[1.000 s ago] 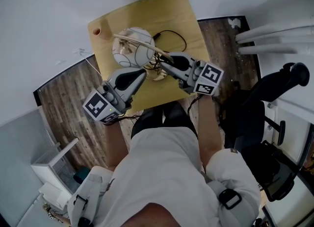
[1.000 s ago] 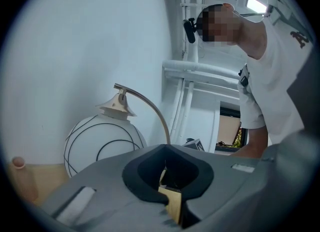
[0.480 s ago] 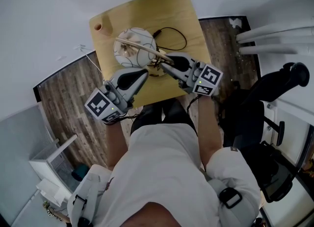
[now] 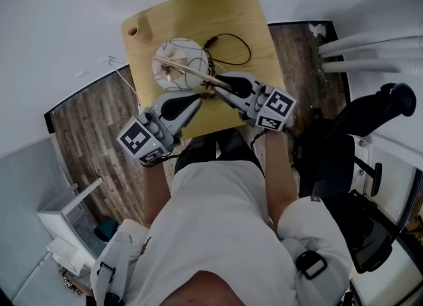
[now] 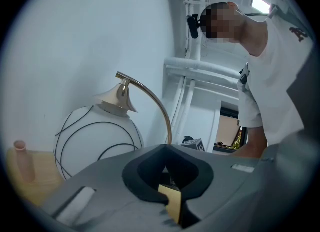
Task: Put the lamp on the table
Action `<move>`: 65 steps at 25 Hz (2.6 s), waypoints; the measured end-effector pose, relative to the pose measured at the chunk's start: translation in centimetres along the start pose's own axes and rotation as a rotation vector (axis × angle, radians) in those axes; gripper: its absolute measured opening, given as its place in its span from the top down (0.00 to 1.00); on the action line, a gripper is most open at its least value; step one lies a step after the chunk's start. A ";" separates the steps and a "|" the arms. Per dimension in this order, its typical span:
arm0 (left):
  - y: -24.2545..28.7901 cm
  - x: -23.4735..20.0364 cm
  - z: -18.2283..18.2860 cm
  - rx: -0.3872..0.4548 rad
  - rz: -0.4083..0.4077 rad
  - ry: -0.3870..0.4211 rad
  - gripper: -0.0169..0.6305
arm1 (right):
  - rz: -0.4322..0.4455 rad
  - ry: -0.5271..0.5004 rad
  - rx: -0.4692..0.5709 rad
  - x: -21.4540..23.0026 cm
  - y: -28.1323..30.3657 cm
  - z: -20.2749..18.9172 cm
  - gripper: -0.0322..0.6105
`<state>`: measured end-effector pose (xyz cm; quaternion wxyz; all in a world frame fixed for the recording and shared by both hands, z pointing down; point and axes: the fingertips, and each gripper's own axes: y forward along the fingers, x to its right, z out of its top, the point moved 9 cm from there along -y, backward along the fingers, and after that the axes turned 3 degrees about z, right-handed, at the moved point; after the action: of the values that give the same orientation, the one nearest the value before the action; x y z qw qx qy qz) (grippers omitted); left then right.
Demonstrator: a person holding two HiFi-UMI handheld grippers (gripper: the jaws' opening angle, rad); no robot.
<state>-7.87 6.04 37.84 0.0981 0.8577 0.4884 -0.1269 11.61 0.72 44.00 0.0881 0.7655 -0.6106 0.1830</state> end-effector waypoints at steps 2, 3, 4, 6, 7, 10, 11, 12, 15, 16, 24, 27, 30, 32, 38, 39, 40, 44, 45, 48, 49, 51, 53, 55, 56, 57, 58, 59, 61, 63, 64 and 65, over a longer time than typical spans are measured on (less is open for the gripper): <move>-0.1 0.2 -0.1 -0.001 -0.006 -0.002 0.97 | -0.009 0.005 -0.001 -0.2 -0.2 -0.2 0.81; -0.1 0.3 -0.2 -0.001 -0.009 -0.002 0.97 | -0.014 0.007 -0.001 -0.3 -0.3 -0.2 0.80; -0.1 0.5 -0.2 0.000 -0.011 -0.003 0.97 | -0.018 0.009 -0.003 -0.4 -0.4 -0.3 0.80; -0.2 1.0 -0.2 0.002 -0.016 -0.002 0.97 | -0.022 0.009 -0.007 -0.9 -0.7 -0.4 0.79; -0.3 1.2 -0.2 0.003 -0.019 -0.003 0.97 | -0.022 0.009 -0.010 -1.1 -0.8 -0.5 0.79; -0.3 1.4 -0.4 -0.001 -0.027 -0.007 0.97 | -0.018 0.013 -0.009 -1.2 -0.7 -0.5 0.75; -0.3 1.4 -0.5 0.000 -0.029 -0.012 0.97 | -0.017 0.014 -0.009 -1.2 -0.7 -0.5 0.75; -0.3 1.4 -0.5 0.002 -0.029 -0.016 0.97 | -0.018 0.014 -0.010 -1.2 -0.6 -0.4 0.74; -0.2 1.3 -0.6 0.007 -0.025 -0.022 0.97 | -0.020 0.007 -0.009 -1.3 -0.7 -0.4 0.74; -0.2 1.3 -0.6 0.006 -0.024 -0.021 0.97 | -0.019 0.001 -0.010 -1.3 -0.7 -0.3 0.74; -0.4 1.5 -0.6 0.013 -0.019 -0.024 0.97 | -0.024 -0.034 -0.021 -2.0 -1.2 0.4 0.74; -0.5 1.6 -0.6 0.017 -0.015 -0.025 0.97 | -0.024 -0.050 -0.027 -2.4 -1.3 0.8 0.74; -0.5 1.6 -0.6 0.021 -0.011 -0.023 0.97 | -0.030 -0.069 -0.033 -2.6 -1.6 1.1 0.74; -0.5 1.7 -0.5 0.024 -0.010 -0.022 0.97 | -0.039 -0.078 -0.036 -2.8 -1.9 1.3 0.74; -0.5 1.8 -0.2 0.028 -0.010 -0.018 0.97 | -0.054 -0.104 -0.046 -3.2 -2.9 2.0 0.74; -0.5 1.9 -0.2 0.028 -0.010 -0.017 0.97 | -0.055 -0.108 -0.047 -3.3 -3.0 2.2 0.74; -0.5 1.9 -0.1 0.028 -0.009 -0.016 0.97 | -0.057 -0.112 -0.048 -3.4 -3.1 2.3 0.74; -0.9 1.9 0.2 0.035 -0.006 -0.012 0.97 | -0.066 -0.134 -0.049 -4.0 -3.5 2.9 0.75; -0.9 1.9 0.2 0.036 -0.005 -0.011 0.97 | -0.067 -0.144 -0.054 -4.2 -3.6 3.0 0.75; -1.2 1.9 0.5 0.038 -0.007 -0.006 0.97 | -0.065 -0.171 -0.067 -4.7 -3.6 3.5 0.75; -1.2 2.0 0.5 0.039 -0.008 -0.004 0.97 | -0.064 -0.175 -0.064 -4.9 -3.6 3.7 0.75; -1.4 2.1 0.7 0.042 -0.012 0.000 0.97 | -0.065 -0.178 -0.052 -5.3 -3.7 4.1 0.78; -1.5 2.3 0.9 0.044 -0.014 0.005 0.97 | -0.077 -0.187 -0.043 -5.6 -3.9 4.5 0.82; -1.6 2.5 1.1 0.048 -0.015 0.011 0.97 | -0.086 -0.204 -0.040 -6.0 -4.0 5.0 0.85; -1.7 2.6 1.3 0.050 -0.015 0.013 0.97 | -0.088 -0.214 -0.038 -6.2 -4.1 5.3 0.87; -1.8 2.6 1.5 0.053 -0.015 0.016 0.97 | -0.090 -0.225 -0.036 -6.4 -4.1 5.6 0.89; -1.9 2.7 1.7 0.057 -0.015 0.020 0.97 | -0.091 -0.237 -0.032 -6.7 -4.1 6.0 0.91; -1.9 2.8 2.0 0.059 -0.014 0.024 0.97 | -0.086 -0.248 -0.025 -7.0 -4.0 6.5 0.95; -2.0 2.8 2.6 0.066 -0.008 0.034 0.97 | -0.070 -0.272 -0.008 -7.6 -3.8 7.6 0.95; -2.1 2.9 3.4 0.077 0.002 0.043 0.97 | -0.055 -0.286 -0.001 -8.3 -3.4 8.8 0.95; -2.1 2.9 3.7 0.084 0.008 0.048 0.97 | -0.049 -0.288 -0.006 -8.6 -3.2 9.3 0.95; -2.2 3.0 4.1 0.092 0.014 0.052 0.97 | -0.042 -0.289 -0.016 -8.9 -2.9 9.7 0.95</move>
<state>-8.80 8.35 32.92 0.0468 0.8677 0.4786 -0.1260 14.46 5.99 31.91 0.0091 0.7959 -0.6020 0.0642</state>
